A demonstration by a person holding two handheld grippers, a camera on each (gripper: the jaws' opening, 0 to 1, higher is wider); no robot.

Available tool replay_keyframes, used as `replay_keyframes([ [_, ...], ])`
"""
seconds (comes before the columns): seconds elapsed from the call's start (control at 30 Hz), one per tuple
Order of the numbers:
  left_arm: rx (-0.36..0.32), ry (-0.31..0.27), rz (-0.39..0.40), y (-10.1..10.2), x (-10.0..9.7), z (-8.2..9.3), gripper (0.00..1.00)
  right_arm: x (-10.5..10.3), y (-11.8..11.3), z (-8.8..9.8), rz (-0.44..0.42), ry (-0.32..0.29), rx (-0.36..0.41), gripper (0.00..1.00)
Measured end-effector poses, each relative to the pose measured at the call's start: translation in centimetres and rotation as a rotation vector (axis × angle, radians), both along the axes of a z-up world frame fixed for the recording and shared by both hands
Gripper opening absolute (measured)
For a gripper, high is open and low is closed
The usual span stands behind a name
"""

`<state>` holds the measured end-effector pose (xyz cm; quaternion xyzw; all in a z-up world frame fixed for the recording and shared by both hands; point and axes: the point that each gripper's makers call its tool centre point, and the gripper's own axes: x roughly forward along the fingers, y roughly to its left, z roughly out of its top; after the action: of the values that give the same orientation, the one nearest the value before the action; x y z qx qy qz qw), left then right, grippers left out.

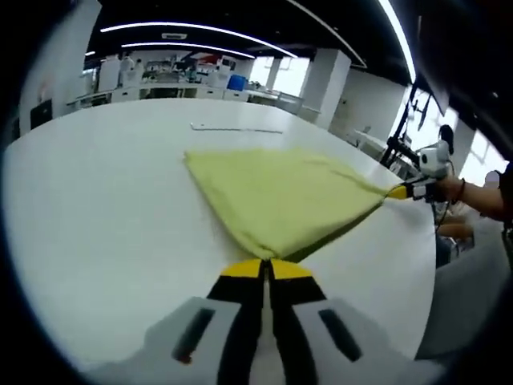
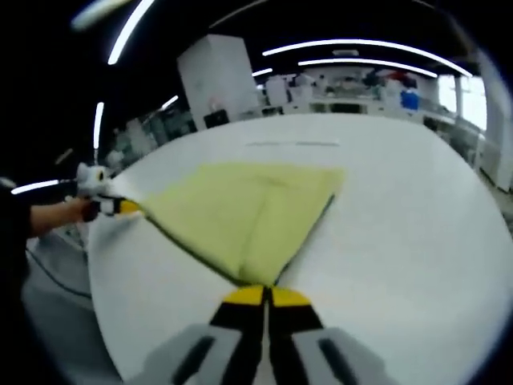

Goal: Fold the garment on the visible template until the final outline fits inside the template.

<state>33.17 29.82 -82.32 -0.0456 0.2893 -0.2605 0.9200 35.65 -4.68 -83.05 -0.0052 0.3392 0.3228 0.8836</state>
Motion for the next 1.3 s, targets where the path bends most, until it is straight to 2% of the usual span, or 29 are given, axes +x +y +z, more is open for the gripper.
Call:
replay_keyframes([
  [0.23, 0.056, -0.002, -0.020, 0.7, -0.2, 0.0, 0.00, 0.3, -0.4, 0.8, 0.014, -0.014, -0.020, 0.00],
  [0.4, 0.069, 0.000, -0.039, 0.4, -0.6, 0.0, 0.00, 0.4, -0.7, 0.9, 0.018, -0.018, -0.035, 0.00],
  [0.63, 0.085, 0.015, -0.059, -0.7, -1.8, -0.1, 0.00, -0.3, -1.0, 0.6, 0.041, -0.002, -0.063, 0.00],
  [1.3, 0.139, 0.044, -0.091, -1.2, -4.3, -0.5, 0.00, -3.2, -1.9, 0.0, 0.046, 0.022, -0.091, 0.00],
])
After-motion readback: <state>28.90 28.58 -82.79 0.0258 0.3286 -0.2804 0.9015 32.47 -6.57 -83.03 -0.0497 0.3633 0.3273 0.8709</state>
